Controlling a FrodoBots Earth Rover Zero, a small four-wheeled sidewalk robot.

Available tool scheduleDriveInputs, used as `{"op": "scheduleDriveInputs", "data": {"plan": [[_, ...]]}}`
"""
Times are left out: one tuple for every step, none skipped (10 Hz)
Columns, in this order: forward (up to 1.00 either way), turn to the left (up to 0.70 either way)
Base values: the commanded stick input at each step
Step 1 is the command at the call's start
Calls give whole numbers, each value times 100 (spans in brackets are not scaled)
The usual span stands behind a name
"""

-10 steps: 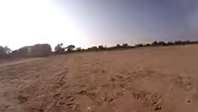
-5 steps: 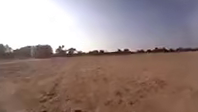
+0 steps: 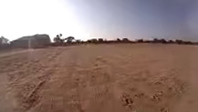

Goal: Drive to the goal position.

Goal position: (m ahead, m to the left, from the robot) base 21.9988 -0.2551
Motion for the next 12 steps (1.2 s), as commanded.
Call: {"op": "scheduleDriveInputs", "data": {"plan": [[100, -17], [100, -3], [100, 0], [100, 0], [100, 0], [100, 0], [100, 0], [100, 0], [100, 0], [100, 0], [100, 0], [100, -1]]}}
